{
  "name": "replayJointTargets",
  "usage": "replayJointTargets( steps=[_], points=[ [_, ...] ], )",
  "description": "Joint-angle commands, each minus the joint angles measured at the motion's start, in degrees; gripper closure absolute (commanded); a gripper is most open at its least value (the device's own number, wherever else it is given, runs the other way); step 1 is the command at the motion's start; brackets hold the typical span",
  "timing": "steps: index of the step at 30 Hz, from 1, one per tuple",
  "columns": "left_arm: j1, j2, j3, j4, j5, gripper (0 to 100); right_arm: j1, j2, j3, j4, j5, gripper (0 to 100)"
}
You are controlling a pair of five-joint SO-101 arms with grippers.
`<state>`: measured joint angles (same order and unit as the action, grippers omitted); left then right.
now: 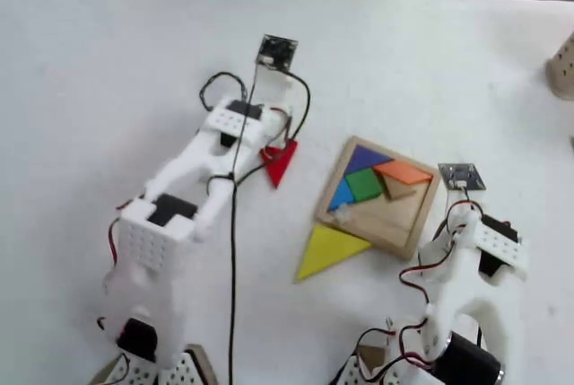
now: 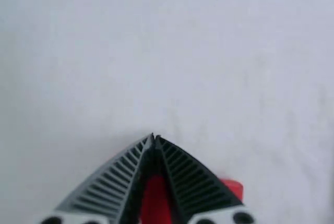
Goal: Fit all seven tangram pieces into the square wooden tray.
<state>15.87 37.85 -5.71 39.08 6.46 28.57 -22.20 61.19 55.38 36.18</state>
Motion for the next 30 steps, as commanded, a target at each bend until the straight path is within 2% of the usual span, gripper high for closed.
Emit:
replayJointTargets(
  steps=[1, 6, 11, 14, 24, 30],
  points=[
    [1.0, -5.1, -0.2, 7.5, 0.4, 98, 0.0, -0.7, -0.1, -0.4, 0.8, 98.1],
    [6.8, -10.8, 8.8, 6.9, 0.6, 98, 0.0, -0.7, -0.1, -0.4, 0.8, 98.1],
    [10.9, -19.7, 20.4, -5.2, 0.7, 98, 0.0, -0.7, -0.1, -0.4, 0.8, 98.1],
    [12.4, -24.0, 26.6, -9.1, 0.8, 98, 0.0, -0.7, -0.1, -0.4, 0.8, 98.1],
    [11.7, -30.5, 39.3, -9.1, 0.7, 98, 0.0, -0.7, -0.1, -0.4, 0.8, 98.1],
    [12.7, -40.9, 45.0, -9.1, 0.4, 98, 0.0, -0.7, -0.1, -0.4, 0.8, 98.1]
  ],
)
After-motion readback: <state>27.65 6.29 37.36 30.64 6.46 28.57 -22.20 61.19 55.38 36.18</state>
